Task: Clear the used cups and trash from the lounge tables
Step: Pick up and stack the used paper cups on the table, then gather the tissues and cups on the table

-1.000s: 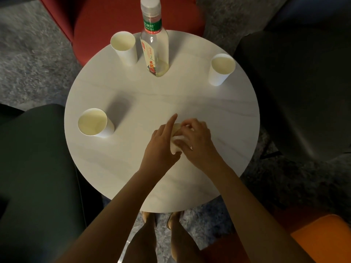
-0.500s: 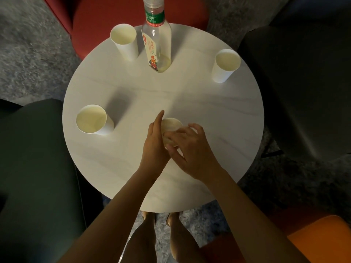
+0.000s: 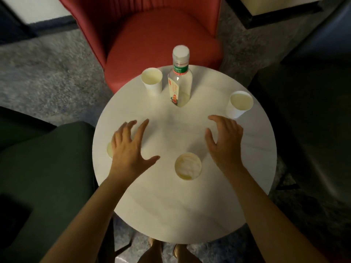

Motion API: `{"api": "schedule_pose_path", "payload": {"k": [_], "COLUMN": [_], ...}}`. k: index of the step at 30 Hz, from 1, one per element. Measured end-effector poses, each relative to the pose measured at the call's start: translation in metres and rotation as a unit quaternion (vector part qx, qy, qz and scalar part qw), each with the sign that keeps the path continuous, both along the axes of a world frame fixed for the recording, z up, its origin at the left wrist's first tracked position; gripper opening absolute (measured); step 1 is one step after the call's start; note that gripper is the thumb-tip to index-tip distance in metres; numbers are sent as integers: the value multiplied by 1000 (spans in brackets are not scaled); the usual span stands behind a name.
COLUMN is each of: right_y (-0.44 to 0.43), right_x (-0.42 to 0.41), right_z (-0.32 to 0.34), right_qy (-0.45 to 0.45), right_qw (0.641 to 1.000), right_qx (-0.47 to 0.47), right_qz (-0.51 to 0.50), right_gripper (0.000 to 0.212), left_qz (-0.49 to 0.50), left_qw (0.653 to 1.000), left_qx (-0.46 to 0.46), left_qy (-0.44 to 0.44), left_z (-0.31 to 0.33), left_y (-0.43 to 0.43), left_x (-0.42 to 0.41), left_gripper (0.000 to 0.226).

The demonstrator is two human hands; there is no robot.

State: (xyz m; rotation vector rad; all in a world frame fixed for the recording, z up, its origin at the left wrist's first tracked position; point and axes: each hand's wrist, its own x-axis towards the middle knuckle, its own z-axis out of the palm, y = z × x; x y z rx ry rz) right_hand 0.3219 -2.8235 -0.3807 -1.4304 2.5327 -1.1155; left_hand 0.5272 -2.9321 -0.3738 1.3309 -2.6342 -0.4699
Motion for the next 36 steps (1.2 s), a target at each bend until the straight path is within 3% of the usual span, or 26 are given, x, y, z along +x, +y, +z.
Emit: {"api": "schedule_pose_path", "payload": {"k": [4,9,12,16,20,23,29,36], "right_y": [-21,-34,-34,-30,-26,-30,-43,-46], "right_x": [-37,-71,-80,-82,-73,-50,11,38], "right_z": [-12,-30,-40,-44,-34,-26,-29,-21], "right_qy": [18,59,66,92,96,130,77,84], "right_qw": [996,985,980,976,989,991,976,976], "right_qx": [56,114,127,131,56,-40,-45,-85], "right_qz": [-61,-113,-136,-149,-102,7,200,185], "right_gripper": [41,50,43,21,12,8,9,14], "left_qz": [110,168,168,162,163,155,79,61], "left_qw": [991,983,985,983,976,968,959,970], "left_qx": [30,58,47,53,41,20,25,41], "left_qy": [-66,-34,7,65,141,197,270,234], "left_z": [-11,-26,-32,-30,-14,5,33,30], "left_y": [-18,-13,-11,-14,-17,-24,-24,-15], "left_x": [9,8,7,-4,-21,-33,-50,-39], "left_gripper": [93,80,71,81,76,74,72,78]}}
